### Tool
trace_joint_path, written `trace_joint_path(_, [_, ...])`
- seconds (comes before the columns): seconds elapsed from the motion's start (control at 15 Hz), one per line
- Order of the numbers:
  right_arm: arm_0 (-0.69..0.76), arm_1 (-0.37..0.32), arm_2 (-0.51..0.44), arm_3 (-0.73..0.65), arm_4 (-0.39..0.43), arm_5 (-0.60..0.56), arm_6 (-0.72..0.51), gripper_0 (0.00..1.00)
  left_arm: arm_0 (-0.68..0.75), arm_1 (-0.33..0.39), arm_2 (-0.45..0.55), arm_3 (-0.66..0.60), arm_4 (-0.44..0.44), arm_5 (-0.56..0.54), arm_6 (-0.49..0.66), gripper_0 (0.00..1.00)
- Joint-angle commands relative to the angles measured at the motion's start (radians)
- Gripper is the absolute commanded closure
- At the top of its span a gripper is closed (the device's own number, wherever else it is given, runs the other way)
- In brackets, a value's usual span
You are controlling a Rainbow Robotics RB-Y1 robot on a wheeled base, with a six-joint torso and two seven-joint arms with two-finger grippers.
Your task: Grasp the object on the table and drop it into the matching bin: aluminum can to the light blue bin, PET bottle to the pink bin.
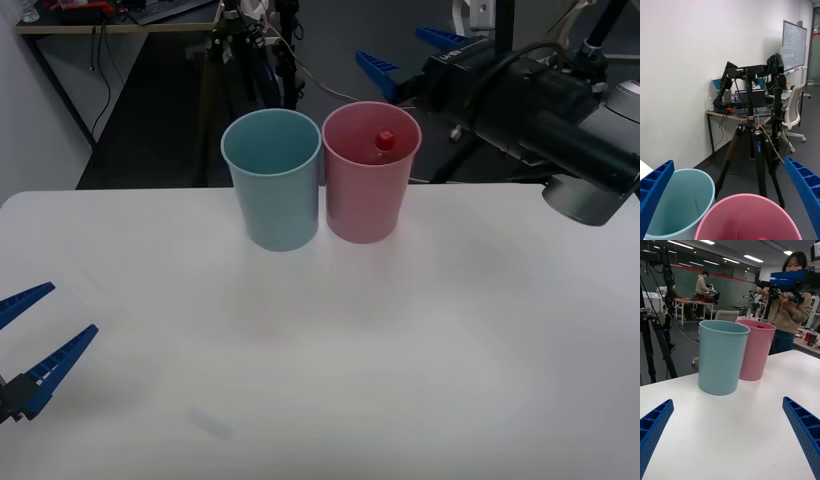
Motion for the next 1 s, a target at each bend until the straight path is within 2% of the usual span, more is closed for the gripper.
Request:
trace_joint_path(0.07, [0.102, -0.053, -0.070, -0.112, 0.028, 0.002, 0.000, 0.00, 0.000, 0.000, 0.000, 0.000, 0.000, 0.000, 0.000, 0.00])
trace_joint_path(0.47, [0.388, -0.121, -0.279, -0.336, 0.120, 0.006, -0.006, 0.00, 0.000, 0.000, 0.000, 0.000, 0.000, 0.000, 0.000, 0.00])
trace_joint_path(1.0, [0.680, -0.137, -0.466, -0.498, 0.218, 0.003, -0.035, 0.00, 0.000, 0.000, 0.000, 0.000, 0.000, 0.000, 0.000, 0.00])
